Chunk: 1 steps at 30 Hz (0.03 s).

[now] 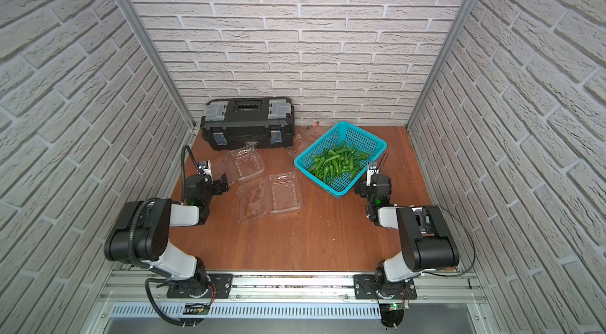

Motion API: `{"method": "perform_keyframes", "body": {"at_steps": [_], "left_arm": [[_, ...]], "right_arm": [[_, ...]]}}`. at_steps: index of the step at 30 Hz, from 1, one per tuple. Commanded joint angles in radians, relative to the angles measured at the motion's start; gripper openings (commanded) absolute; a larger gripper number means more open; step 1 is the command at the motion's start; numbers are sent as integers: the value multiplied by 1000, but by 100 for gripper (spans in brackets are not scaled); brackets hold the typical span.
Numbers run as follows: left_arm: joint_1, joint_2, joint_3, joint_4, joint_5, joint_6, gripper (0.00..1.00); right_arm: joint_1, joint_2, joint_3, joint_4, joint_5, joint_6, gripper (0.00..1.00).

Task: Take small green peppers out of containers
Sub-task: Reset both arms

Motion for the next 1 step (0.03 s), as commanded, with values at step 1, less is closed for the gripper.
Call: {"method": "perform_keyframes", "body": {"at_steps": [1], "left_arm": [[7, 0, -3, 73, 4, 4, 98]], "right_arm": [[12, -3, 14, 103, -66, 12, 100]]}}
